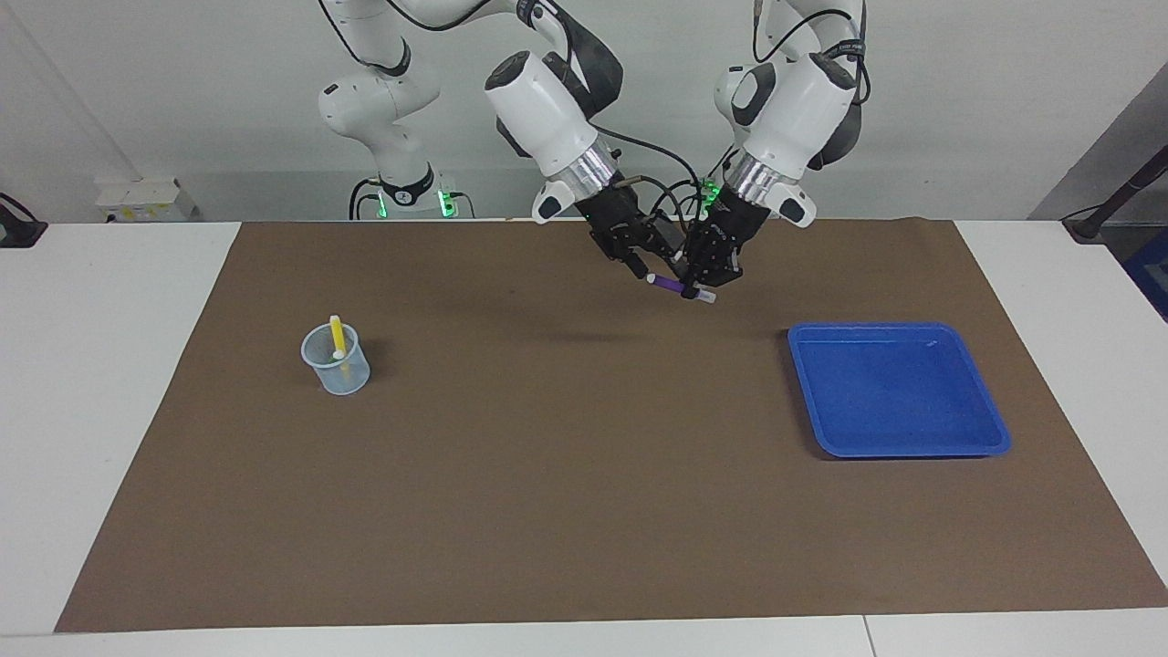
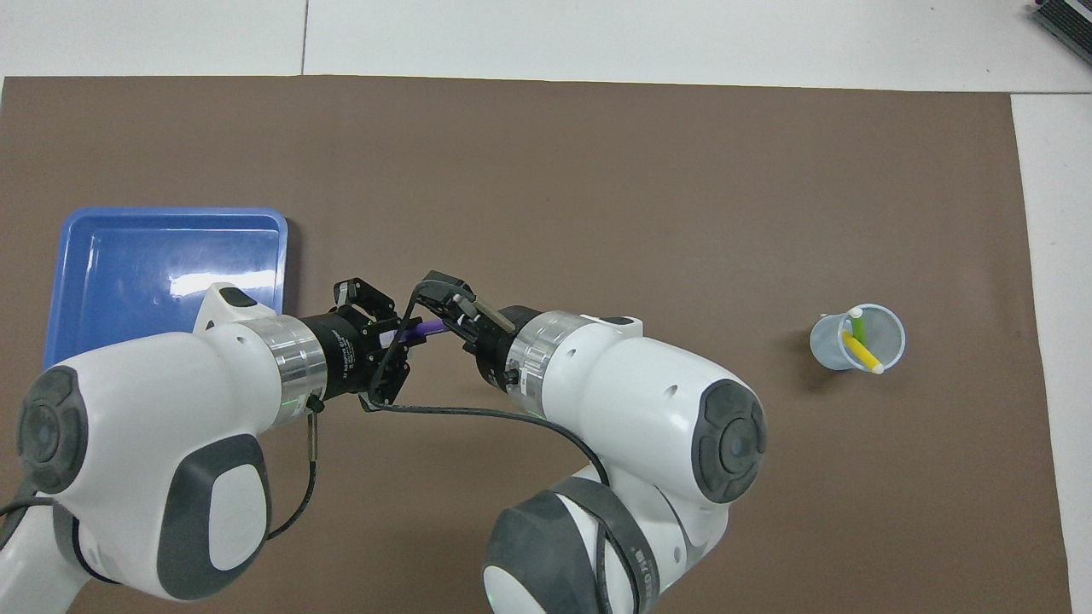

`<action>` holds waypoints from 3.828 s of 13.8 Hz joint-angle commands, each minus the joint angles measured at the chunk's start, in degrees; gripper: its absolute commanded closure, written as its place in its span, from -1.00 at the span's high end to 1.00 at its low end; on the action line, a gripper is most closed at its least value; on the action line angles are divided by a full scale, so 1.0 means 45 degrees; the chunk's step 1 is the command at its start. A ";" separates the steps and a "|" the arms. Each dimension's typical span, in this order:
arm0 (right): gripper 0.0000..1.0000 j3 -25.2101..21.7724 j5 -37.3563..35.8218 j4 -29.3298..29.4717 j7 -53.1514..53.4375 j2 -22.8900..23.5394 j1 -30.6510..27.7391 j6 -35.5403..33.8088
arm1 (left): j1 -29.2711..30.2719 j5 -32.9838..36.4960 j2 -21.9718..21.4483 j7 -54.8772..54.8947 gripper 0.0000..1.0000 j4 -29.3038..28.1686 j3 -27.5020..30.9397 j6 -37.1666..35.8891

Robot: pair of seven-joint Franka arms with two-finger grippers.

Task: Transfer and insert pens with both arms
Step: 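Close the right gripper on the purple pen's free end, then open the left gripper while the right gripper pulls the pen away, then carry the purple pen to the white cup with the right gripper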

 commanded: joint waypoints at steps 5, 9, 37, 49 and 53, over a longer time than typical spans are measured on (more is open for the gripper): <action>0.24 0.0033 0.0338 0.0232 0.0053 0.0272 -0.0128 0.0103 | -0.0215 -0.0182 -0.0641 -0.0095 -1.00 -0.0500 0.0172 0.0093; -0.26 0.0033 0.0688 0.0154 0.0073 0.0271 -0.0089 0.0591 | -0.0215 -0.0182 -0.0759 -0.0037 -1.00 -0.0675 0.0172 0.0074; -1.00 -0.0084 -0.0146 -0.0939 -0.5024 -0.0645 -0.1651 -0.4111 | 0.1811 -0.0183 -0.1695 0.8385 0.21 -0.0793 0.0348 -0.3922; -1.00 -0.0084 -0.7333 -0.0764 -1.5047 -0.2248 -0.5766 -1.0326 | 0.6267 0.3468 -0.1698 2.3084 0.21 0.0162 0.0367 -0.7581; -1.00 -0.0084 -0.9131 -0.0706 -2.0271 -0.2131 -0.7353 -1.0113 | 0.6522 0.4504 -0.0743 2.3577 1.00 0.1897 0.0367 -0.8283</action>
